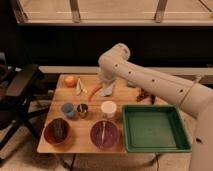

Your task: Place pepper in metal cup

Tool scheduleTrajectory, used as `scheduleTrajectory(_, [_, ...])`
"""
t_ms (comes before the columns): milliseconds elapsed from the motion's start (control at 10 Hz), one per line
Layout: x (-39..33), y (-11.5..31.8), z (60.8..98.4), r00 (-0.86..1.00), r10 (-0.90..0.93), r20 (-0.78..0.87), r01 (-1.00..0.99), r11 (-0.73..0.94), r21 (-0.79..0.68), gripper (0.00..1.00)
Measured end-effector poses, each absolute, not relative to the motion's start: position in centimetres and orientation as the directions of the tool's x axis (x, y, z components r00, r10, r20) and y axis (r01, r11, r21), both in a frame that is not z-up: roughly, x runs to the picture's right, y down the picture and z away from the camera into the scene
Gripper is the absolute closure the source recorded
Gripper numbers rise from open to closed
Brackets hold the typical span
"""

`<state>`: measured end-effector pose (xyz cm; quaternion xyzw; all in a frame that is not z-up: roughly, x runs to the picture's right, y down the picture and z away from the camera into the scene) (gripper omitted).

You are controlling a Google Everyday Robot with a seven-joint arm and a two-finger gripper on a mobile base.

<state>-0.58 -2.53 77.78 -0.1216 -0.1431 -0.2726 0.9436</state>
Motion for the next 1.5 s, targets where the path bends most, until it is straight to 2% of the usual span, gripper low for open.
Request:
scheduleTrajectory(500, [-4.7, -1.4, 76.9, 0.778, -0.519, 0.355, 0.525, 0.847, 0.089, 1.00])
scheduleTrajectory(1000, [-5.1, -1.4, 76.9, 0.777, -0.516, 0.361, 0.515, 0.850, 0.107, 1.00])
scheduleTrajectory(1500, [-8.7, -2.1, 79.2, 0.693, -0.595, 0.407, 0.580, 0.795, 0.175, 1.00])
